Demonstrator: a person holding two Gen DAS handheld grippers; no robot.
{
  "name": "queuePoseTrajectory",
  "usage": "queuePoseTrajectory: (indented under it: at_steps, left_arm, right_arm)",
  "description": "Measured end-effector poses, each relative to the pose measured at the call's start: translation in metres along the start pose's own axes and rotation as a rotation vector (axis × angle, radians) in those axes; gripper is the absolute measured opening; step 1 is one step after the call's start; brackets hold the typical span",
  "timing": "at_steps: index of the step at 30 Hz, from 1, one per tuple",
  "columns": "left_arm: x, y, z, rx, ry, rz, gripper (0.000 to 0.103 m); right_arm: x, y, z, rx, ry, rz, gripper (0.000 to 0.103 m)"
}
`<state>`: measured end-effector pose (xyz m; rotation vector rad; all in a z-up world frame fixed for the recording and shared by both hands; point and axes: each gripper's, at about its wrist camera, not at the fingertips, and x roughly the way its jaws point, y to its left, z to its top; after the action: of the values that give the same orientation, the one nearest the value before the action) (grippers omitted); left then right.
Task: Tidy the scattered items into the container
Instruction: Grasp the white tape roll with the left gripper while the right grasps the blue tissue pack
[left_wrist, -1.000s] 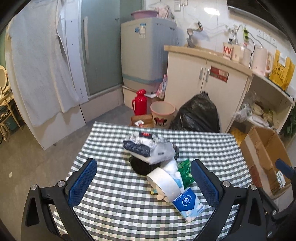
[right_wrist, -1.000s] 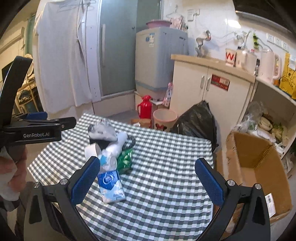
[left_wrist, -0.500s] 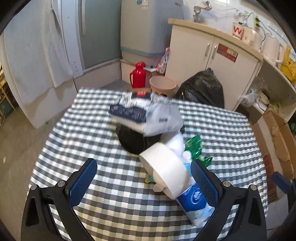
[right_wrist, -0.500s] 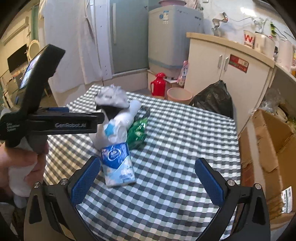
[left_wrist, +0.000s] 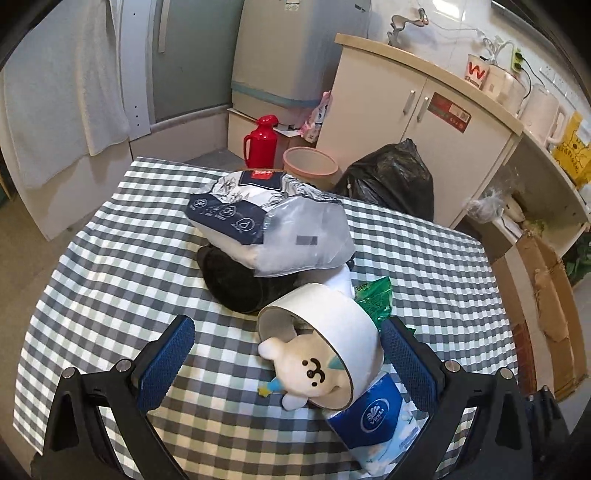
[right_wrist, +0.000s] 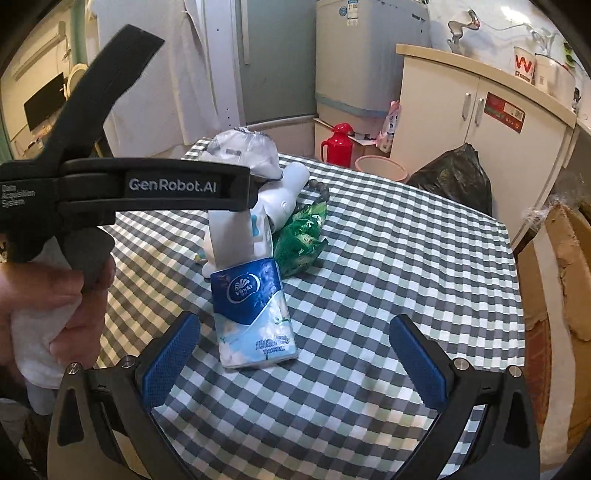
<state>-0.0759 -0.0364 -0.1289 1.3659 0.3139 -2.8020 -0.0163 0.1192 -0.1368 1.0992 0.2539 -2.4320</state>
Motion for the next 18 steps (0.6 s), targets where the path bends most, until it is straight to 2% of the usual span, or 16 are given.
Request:
queuePoseTrajectory:
  at_steps: [3, 5, 8, 11, 12, 13, 14, 18]
  left_arm:
    - [-0.003, 0.002, 0.003, -0.007, -0.017, -0.025, 0.086]
    - [-0.004, 0.001, 0.007, -0.006, -0.026, -0.046, 0.069]
    - [-0.004, -0.001, 0.011, -0.011, -0.027, -0.091, 0.051]
    - [-0.003, -0.002, 0.012, -0.010, -0.023, -0.106, 0.049]
    - [-0.003, -0.003, 0.012, -0.010, -0.024, -0.113, 0.046]
    - [-0.004, -0.003, 0.012, -0.015, -0.024, -0.131, 0.034]
    - [-0.005, -0.003, 0.012, -0.020, -0.017, -0.155, 0.028]
    - [-0.007, -0.006, 0.013, -0.007, 0.000, -0.185, 0.020]
  right_arm:
    - [0.006, -0.004, -0.001, 0.009, 0.007, -0.005, 0.103]
    - [0.010, -0.006, -0.001, 0.018, 0.013, -0.005, 0.103]
    - [0.014, -0.008, -0.001, 0.022, 0.018, -0.001, 0.103]
    - [0.018, -0.006, -0.001, 0.023, 0.022, 0.006, 0.103]
    - [0.020, -0.005, -0.001, 0.022, 0.023, 0.010, 0.103]
    - [0.022, -0.005, -0.001, 0.022, 0.025, 0.011, 0.103]
    - [0.024, -0.004, -0.001, 0.021, 0.027, 0.014, 0.103]
    - [0.028, 0.000, -0.001, 0.014, 0.028, 0.023, 0.103]
